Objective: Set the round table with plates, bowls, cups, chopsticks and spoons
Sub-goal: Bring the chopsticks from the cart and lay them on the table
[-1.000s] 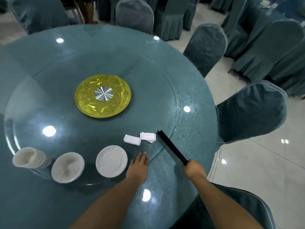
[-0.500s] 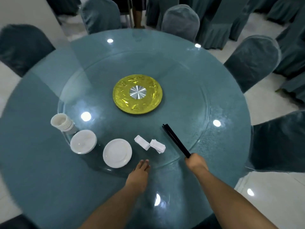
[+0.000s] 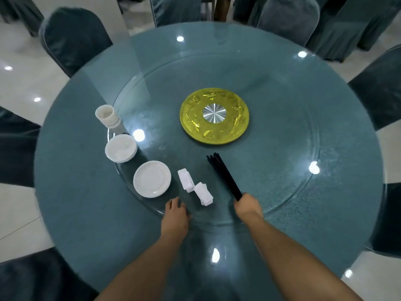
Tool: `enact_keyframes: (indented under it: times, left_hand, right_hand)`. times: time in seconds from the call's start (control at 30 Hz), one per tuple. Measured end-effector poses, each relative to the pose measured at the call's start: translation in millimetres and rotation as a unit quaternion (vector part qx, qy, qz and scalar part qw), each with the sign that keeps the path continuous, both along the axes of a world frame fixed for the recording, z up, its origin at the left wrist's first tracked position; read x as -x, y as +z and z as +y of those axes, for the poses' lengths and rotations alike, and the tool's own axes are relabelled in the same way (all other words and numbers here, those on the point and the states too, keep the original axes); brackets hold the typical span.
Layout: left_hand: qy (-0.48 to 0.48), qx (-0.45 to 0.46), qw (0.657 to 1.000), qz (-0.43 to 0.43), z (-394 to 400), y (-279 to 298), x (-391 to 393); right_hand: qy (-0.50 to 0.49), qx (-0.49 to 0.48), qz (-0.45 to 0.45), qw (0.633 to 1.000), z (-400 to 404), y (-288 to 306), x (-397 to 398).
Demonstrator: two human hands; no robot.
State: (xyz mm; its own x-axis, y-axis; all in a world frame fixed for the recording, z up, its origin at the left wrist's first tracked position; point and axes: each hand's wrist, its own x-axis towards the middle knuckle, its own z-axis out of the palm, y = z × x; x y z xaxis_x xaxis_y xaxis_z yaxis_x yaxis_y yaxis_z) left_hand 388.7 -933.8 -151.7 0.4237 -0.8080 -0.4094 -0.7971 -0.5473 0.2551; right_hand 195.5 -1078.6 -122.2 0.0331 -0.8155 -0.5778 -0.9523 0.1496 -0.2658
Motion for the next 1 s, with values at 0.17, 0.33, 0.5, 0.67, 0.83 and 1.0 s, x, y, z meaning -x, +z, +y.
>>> enact_keyframes:
  times: [0.17,0.33,0.5,0.67,0.83,1.0]
  left_hand:
    - [0.001,-0.007,1.0,-0.011,2.8,-5.5,-24.2]
    - [-0.019,-0.026,0.999,-0.015,2.3,-5.5,-33.4]
    - [-0.031,-0.023,0.999,-0.011,5.6,-6.7,-36.1]
    - [-0.036,-0.023,0.999,-0.009,4.3,-5.2,-34.5]
    - [-0.038,-0.025,0.999,-0.01,4.5,-5.3,-33.8]
    - [-0.044,-0.023,0.999,-0.013,5.3,-7.1,-32.6]
  right_hand:
    - [0.024,0.001,-0.002,1.0,15.1,-8.4,-35.9]
    - [0.067,0.005,0.022,0.998,24.3,-10.4,-50.2]
    - [0.085,0.007,0.033,0.996,29.3,-8.2,-54.5]
    - [0.086,0.017,0.044,0.995,29.0,-6.3,-51.2]
    - [0.085,0.028,0.052,0.995,31.2,-8.8,-47.6]
    - [0.087,0.036,0.068,0.993,36.6,-12.4,-45.0]
